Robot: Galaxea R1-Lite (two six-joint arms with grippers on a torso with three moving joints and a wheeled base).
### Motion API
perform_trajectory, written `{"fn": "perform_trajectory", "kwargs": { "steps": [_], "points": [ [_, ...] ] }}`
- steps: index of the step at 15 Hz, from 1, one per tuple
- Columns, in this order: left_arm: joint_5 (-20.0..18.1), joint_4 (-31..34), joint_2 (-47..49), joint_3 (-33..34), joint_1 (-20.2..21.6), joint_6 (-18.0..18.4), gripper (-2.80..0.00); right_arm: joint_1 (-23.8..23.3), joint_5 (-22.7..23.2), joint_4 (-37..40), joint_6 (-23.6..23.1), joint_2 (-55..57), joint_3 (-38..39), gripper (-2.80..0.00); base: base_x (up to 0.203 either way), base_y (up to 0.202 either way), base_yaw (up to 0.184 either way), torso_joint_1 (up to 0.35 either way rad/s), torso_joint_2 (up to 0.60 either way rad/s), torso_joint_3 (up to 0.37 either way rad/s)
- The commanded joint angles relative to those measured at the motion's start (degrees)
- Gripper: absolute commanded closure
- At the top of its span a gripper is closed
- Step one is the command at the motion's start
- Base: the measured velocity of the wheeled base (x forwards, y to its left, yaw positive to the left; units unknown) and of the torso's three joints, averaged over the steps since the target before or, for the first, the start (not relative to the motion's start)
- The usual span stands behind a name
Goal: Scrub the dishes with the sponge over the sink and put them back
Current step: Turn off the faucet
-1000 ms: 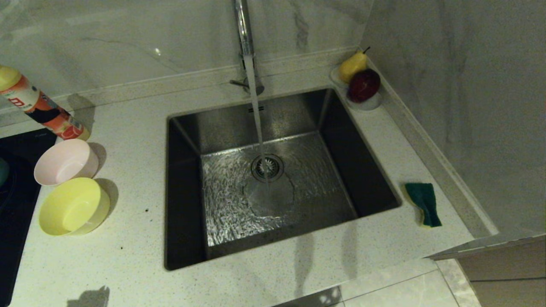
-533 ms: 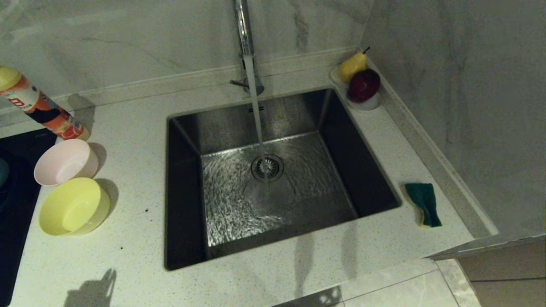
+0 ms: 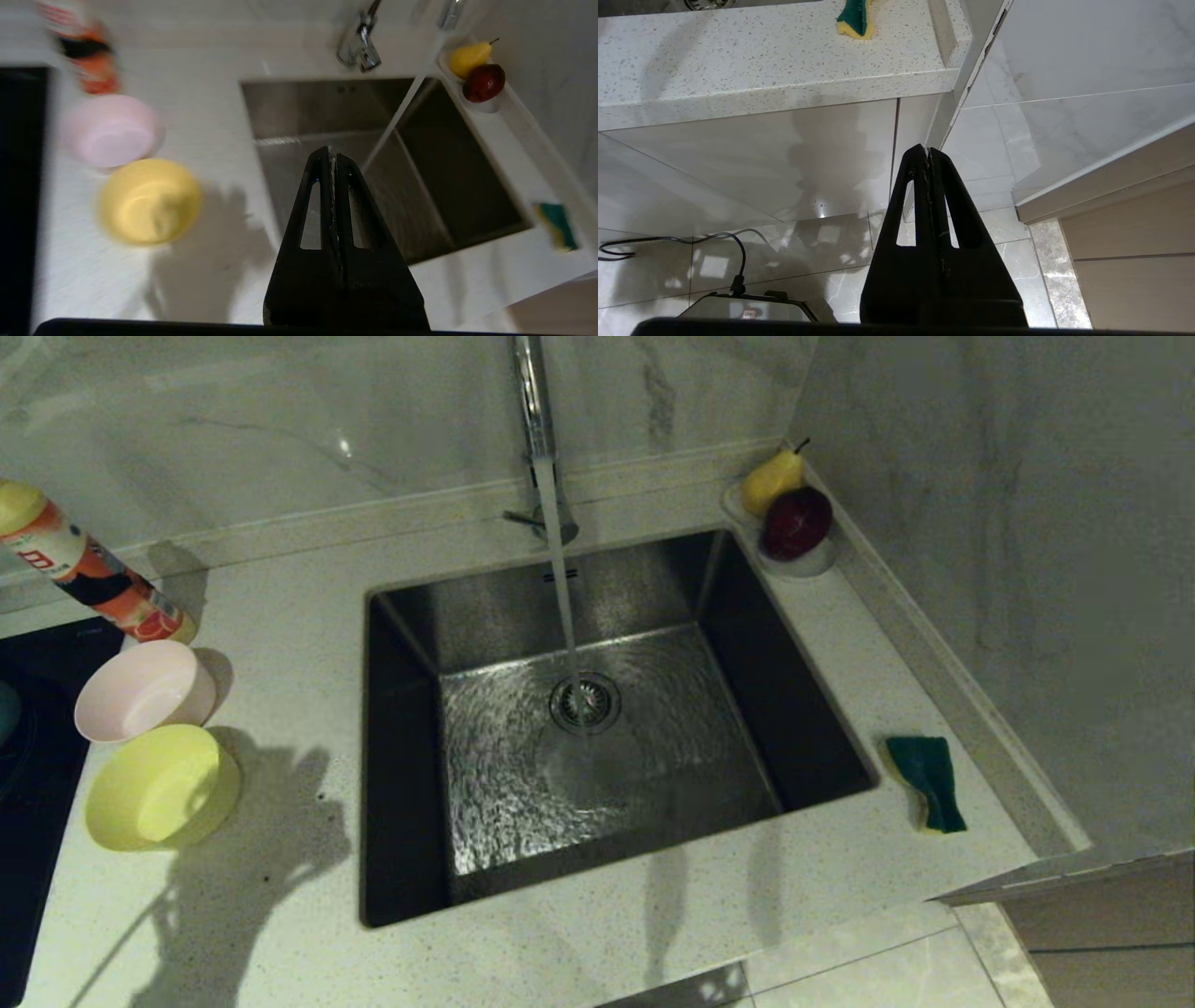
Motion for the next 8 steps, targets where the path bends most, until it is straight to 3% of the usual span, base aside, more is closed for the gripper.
{"fn": "perform_trajectory", "kwargs": {
  "steps": [1, 4, 8],
  "points": [
    [-2.8, -1.91, 21.25, -6.39, -0.11, -4.93, 0.0, 0.04, 0.05, 0.0, -0.05, 0.02, -0.04, 0.0, 0.0, 0.0, 0.0, 0.0, 0.0, 0.0],
    [-7.64, -4.72, 37.56, -12.72, -0.82, -12.2, 0.0, 0.04, 0.05, 0.0, -0.05, 0.02, -0.04, 0.0, 0.0, 0.0, 0.0, 0.0, 0.0, 0.0],
    [-13.33, -10.26, 50.96, -18.87, -5.01, -20.99, 0.0, 0.04, 0.05, 0.0, -0.05, 0.02, -0.04, 0.0, 0.0, 0.0, 0.0, 0.0, 0.0, 0.0]
  ]
}}
